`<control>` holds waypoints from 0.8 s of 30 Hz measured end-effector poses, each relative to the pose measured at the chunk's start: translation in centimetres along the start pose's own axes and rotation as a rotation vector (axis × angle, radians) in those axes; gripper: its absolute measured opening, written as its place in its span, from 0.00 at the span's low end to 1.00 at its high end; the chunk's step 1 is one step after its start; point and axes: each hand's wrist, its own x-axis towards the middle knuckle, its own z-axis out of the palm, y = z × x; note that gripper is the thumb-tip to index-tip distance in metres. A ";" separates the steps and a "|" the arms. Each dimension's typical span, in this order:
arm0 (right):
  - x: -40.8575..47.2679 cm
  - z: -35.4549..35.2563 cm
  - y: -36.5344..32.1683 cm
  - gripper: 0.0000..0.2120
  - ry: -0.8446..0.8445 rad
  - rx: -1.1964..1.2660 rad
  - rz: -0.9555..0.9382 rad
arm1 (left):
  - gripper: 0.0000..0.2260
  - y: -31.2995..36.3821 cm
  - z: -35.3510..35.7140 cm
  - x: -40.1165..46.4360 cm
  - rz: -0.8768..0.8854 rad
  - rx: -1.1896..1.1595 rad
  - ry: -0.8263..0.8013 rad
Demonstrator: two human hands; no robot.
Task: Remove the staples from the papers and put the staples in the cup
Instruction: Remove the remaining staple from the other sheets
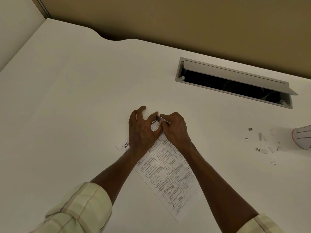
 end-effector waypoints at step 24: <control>0.3 -0.7 -0.9 0.13 0.016 -0.437 -0.408 | 0.25 0.1 0.1 0.2 -0.033 -0.012 0.026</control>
